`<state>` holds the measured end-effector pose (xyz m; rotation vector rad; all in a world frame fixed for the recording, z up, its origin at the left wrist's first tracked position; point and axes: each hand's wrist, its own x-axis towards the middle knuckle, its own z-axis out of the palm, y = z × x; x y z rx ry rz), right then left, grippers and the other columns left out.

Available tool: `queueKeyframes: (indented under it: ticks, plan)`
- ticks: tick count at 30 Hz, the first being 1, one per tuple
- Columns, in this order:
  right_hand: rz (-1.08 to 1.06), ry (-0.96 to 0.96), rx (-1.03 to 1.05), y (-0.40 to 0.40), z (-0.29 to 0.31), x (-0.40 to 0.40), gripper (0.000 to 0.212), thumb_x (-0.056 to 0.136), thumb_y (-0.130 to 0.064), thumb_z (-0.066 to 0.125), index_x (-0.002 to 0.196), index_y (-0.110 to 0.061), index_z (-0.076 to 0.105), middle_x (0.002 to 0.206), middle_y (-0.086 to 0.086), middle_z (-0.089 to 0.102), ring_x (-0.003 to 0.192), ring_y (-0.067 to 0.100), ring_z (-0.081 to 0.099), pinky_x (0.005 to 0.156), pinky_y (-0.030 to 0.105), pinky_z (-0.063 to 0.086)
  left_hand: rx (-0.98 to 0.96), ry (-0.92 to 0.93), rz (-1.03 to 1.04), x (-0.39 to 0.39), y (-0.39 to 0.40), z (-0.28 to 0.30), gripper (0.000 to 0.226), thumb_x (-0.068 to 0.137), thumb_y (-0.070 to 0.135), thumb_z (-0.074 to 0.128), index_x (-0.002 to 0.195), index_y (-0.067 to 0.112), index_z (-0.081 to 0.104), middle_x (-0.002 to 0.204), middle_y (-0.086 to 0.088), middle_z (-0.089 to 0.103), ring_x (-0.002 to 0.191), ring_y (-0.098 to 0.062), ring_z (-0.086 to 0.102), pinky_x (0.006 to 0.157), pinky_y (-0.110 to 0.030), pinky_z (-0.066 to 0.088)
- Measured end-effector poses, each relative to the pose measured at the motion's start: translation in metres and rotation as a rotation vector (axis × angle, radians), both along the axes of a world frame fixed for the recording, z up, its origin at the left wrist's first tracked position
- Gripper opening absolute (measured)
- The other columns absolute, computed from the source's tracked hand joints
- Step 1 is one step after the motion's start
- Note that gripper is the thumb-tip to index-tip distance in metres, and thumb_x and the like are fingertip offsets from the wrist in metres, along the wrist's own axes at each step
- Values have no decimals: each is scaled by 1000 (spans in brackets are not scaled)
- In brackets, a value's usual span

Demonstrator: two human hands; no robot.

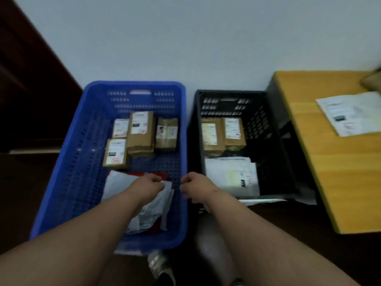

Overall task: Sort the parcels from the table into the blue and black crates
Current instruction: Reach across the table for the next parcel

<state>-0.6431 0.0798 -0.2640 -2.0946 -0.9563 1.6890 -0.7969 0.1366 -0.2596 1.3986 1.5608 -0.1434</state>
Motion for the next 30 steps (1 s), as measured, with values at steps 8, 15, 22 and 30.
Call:
queueKeyframes:
  ticks: [8,15,22,30]
  plan:
    - [-165,-137,70,-136,70,190,20,93,-20,53,112,-20,60,95,0,59,91,20,60,60,25,42,105,-101,-246,175,-95,66,35,95,28,59,127,16,59,114,-1,61,94,-13,54,80,-25,41]
    - [-385,-230,87,-229,98,326,8,94,-17,52,94,-20,59,91,4,60,77,21,54,54,26,37,115,-200,-331,301,-147,98,37,98,31,53,133,19,54,131,-4,54,96,-13,50,82,-30,40]
    - [-425,-210,-25,-250,75,385,9,96,-18,51,99,-20,59,101,7,61,79,22,52,62,30,38,42,-207,-298,380,-142,90,44,98,30,55,138,13,48,130,-8,54,106,-22,55,84,-34,42]
    - [-389,-349,-8,-198,67,476,29,98,-21,48,125,-13,57,116,8,59,88,19,54,76,32,44,-117,-199,-118,478,-84,61,45,97,27,57,137,8,48,138,-15,49,121,-31,51,99,-44,46]
